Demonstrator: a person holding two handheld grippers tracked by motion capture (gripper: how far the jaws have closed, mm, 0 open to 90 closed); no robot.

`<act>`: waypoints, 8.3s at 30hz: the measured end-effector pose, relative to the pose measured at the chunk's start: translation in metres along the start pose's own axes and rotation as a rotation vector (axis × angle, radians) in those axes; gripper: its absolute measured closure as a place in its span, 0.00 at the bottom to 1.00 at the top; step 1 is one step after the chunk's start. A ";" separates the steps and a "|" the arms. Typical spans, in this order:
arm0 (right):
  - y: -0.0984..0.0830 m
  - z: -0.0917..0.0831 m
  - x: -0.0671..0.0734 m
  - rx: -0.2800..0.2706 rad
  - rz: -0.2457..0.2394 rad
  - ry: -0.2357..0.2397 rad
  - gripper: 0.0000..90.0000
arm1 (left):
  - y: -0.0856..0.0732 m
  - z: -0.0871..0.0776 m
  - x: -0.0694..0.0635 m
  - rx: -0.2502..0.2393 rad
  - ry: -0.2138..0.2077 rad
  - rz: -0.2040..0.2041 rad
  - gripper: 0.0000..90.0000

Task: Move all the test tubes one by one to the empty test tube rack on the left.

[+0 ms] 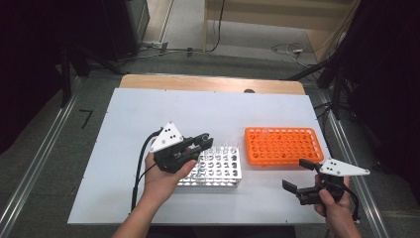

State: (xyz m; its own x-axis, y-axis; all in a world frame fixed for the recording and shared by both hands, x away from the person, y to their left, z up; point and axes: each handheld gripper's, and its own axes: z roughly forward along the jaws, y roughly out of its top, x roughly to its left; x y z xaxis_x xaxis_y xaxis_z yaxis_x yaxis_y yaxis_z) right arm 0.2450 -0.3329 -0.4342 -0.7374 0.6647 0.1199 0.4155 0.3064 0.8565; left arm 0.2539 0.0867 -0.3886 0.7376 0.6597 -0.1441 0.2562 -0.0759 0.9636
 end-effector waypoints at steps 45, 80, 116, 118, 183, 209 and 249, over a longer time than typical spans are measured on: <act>-0.003 0.002 -0.006 -0.003 0.018 -0.024 0.00 | -0.030 0.054 0.026 0.181 0.112 -0.013 0.84; -0.001 0.012 0.000 0.006 0.016 -0.028 0.00 | -0.028 0.009 0.020 0.110 0.067 -0.066 0.14; 0.043 0.055 -0.018 -0.016 0.048 -0.016 0.03 | -0.067 -0.089 0.025 0.036 0.111 -0.106 0.00; 0.046 0.061 -0.021 -0.011 0.052 -0.025 0.05 | -0.068 -0.090 0.026 0.036 0.117 -0.109 0.00; 0.054 0.085 -0.027 -0.038 0.112 -0.133 0.82 | -0.071 -0.081 0.020 0.062 0.108 -0.091 0.00; 0.063 0.057 0.037 -0.049 -0.010 0.046 0.82 | -0.055 -0.069 0.001 0.047 0.059 -0.037 0.00; 0.062 0.096 0.140 0.069 -0.160 0.300 0.82 | -0.028 -0.049 -0.038 0.018 -0.092 0.001 0.18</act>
State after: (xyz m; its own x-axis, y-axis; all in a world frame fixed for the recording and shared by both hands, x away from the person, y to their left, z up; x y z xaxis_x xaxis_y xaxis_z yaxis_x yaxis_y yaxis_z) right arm 0.2183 -0.1554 -0.4130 -0.9156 0.3777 0.1378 0.3094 0.4429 0.8415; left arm 0.1878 0.1005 -0.3991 0.7921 0.5878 -0.1644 0.2661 -0.0901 0.9597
